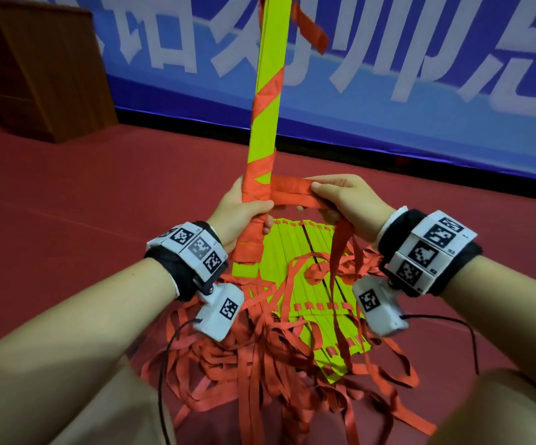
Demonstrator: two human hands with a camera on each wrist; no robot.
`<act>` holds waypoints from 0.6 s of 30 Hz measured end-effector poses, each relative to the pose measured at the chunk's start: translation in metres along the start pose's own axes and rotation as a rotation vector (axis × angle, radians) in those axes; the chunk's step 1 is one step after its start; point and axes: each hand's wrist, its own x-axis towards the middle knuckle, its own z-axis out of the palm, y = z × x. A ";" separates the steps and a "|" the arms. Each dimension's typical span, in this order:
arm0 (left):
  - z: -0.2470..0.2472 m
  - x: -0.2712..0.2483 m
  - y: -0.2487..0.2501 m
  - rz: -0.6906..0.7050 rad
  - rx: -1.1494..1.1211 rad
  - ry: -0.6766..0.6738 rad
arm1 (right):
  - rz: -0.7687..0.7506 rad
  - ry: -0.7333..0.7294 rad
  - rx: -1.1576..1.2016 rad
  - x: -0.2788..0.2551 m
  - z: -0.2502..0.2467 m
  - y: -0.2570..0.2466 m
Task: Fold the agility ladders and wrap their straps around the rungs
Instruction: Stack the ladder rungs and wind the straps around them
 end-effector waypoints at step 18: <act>0.002 -0.001 -0.007 0.016 0.177 0.115 | 0.033 -0.016 -0.630 0.004 -0.004 0.003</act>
